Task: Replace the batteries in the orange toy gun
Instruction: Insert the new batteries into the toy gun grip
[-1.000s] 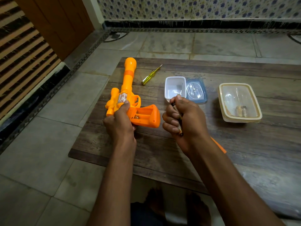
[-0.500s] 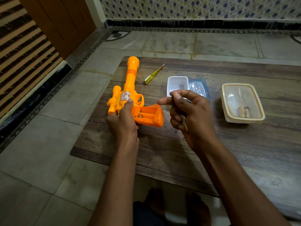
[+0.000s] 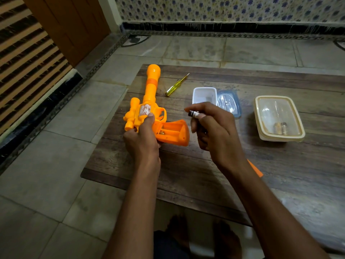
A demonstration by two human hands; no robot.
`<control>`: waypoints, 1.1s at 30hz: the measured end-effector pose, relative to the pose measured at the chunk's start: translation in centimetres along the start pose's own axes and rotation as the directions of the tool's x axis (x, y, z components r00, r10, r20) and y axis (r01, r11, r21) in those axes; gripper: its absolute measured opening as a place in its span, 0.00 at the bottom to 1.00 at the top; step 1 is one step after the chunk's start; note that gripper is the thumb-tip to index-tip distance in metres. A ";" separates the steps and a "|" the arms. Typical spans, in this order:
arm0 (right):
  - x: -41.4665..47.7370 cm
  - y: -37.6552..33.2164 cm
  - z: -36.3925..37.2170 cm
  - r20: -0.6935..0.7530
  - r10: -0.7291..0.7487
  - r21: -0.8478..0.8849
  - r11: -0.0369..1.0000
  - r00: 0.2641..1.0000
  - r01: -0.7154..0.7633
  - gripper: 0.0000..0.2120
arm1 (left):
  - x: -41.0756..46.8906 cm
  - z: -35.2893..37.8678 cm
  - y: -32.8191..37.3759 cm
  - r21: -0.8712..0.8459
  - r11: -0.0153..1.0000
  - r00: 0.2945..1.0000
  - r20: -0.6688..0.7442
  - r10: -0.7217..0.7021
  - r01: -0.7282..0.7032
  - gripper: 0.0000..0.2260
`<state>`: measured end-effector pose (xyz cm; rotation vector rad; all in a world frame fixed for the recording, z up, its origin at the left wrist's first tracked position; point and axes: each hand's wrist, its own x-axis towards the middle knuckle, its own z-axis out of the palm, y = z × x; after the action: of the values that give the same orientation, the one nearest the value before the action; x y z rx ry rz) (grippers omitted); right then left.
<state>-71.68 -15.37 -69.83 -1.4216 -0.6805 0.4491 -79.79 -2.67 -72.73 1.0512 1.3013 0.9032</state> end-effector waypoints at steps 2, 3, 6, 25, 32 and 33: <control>0.0 0.2 -0.1 0.059 -0.151 -0.243 0.957 0.987 0.161 0.06 | -0.1 0.0 0.0 0.002 1.000 1.000 0.008 0.018 -0.018 0.17; 0.0 0.3 0.0 0.081 -0.209 -0.333 0.916 0.974 0.225 0.04 | -0.2 0.0 0.0 0.013 0.999 0.999 0.010 0.031 -0.031 0.18; 0.1 0.4 0.2 0.126 -0.336 -0.468 0.809 0.933 0.355 0.04 | -0.1 0.1 -0.2 0.022 0.998 0.998 0.016 0.059 -0.060 0.19; -0.3 0.3 1.2 0.309 -0.349 -0.732 0.506 0.884 0.456 0.06 | -0.6 0.4 -0.5 -0.064 0.998 1.000 0.020 -0.020 0.021 0.12; -0.3 0.3 1.5 -0.027 -0.200 -0.578 0.803 0.979 0.148 0.05 | -0.8 0.3 0.0 -0.079 0.995 0.998 0.023 -0.058 0.060 0.10; -0.4 0.1 1.5 -0.063 -0.121 -0.559 0.827 0.991 0.065 0.05 | -0.9 0.3 0.1 -0.079 0.995 0.998 0.028 -0.063 0.065 0.08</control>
<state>-72.91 -14.49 -70.00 -1.9371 -0.8396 0.0956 -79.54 -3.51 -72.41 0.9509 1.2604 0.8839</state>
